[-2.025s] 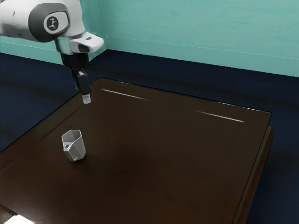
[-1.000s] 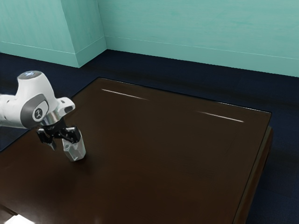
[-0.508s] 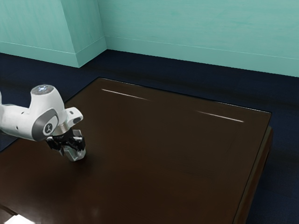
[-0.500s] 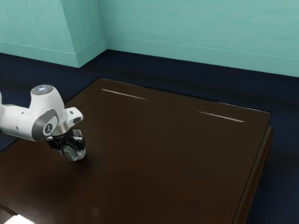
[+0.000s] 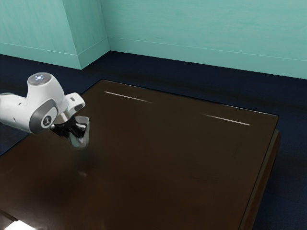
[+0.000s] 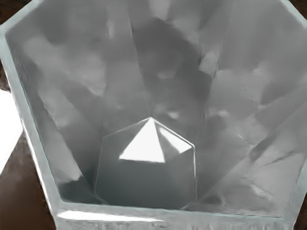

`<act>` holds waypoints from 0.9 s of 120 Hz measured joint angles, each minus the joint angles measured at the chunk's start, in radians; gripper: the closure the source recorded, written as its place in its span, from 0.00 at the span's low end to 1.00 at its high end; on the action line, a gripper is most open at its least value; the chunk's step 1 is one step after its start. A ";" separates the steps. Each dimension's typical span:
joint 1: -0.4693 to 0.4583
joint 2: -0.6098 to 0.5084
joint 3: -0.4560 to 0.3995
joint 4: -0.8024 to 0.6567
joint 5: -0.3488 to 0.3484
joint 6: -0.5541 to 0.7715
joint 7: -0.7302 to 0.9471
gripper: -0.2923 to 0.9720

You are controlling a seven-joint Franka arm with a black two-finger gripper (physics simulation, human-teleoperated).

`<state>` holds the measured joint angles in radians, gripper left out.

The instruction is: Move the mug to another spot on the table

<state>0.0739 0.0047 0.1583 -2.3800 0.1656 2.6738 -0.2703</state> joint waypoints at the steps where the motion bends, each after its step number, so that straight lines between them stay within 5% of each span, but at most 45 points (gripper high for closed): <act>1: -0.003 0.000 0.002 0.003 0.003 0.001 0.000 0.70; 33: 0.010 0.023 -0.033 0.069 0.041 0.034 -0.011 0.78; 61: -0.121 0.132 -0.099 0.154 0.037 0.056 -0.023 0.80; 108: -0.144 0.341 -0.109 0.222 0.038 0.204 -0.023 0.81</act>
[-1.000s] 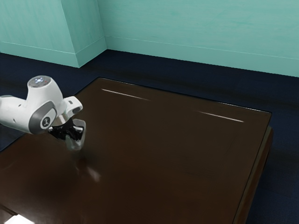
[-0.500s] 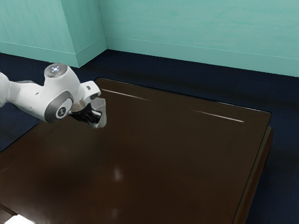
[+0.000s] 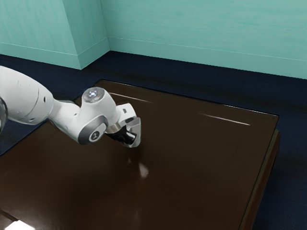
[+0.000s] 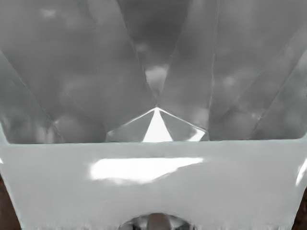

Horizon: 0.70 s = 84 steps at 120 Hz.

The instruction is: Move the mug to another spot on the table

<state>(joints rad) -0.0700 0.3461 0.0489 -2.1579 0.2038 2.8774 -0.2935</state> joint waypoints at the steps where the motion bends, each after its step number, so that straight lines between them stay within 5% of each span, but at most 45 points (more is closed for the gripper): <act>1: -0.001 0.003 0.000 0.001 0.000 0.002 0.000 0.81; 33: -0.009 0.086 0.000 0.029 -0.001 0.044 0.010 0.83; 61: -0.006 0.087 -0.012 0.026 -0.013 0.053 0.016 0.53; 84: 0.007 0.050 -0.042 -0.030 -0.017 0.054 0.017 0.40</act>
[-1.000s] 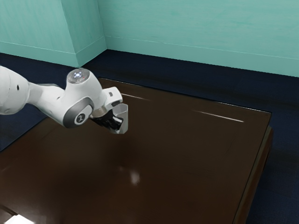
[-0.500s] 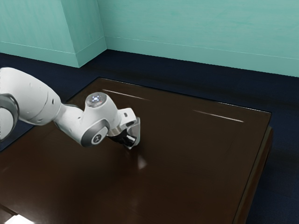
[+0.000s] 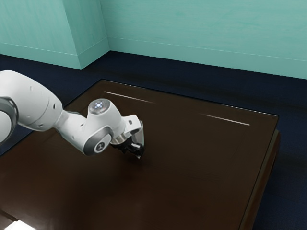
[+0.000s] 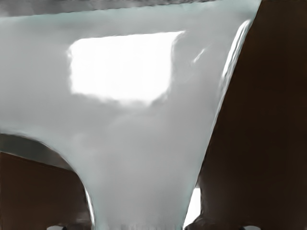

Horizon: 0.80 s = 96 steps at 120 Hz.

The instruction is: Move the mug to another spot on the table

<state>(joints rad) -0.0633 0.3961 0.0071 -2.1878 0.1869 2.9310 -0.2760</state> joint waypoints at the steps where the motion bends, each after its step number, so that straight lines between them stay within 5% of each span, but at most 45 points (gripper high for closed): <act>1: 0.000 -0.003 -0.001 -0.003 0.000 0.000 0.000 0.40; 21: 0.003 -0.083 -0.007 -0.085 -0.001 -0.004 0.000 0.35; 43: 0.001 -0.320 -0.025 -0.178 -0.007 -0.083 -0.002 0.31; 72: -0.018 -0.383 -0.024 0.144 -0.183 -0.579 0.043 0.26; 96: -0.011 -0.390 -0.026 0.330 -0.209 -0.907 0.226 0.24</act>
<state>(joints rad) -0.0746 0.0057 -0.0194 -1.8576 -0.0219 2.0241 -0.0504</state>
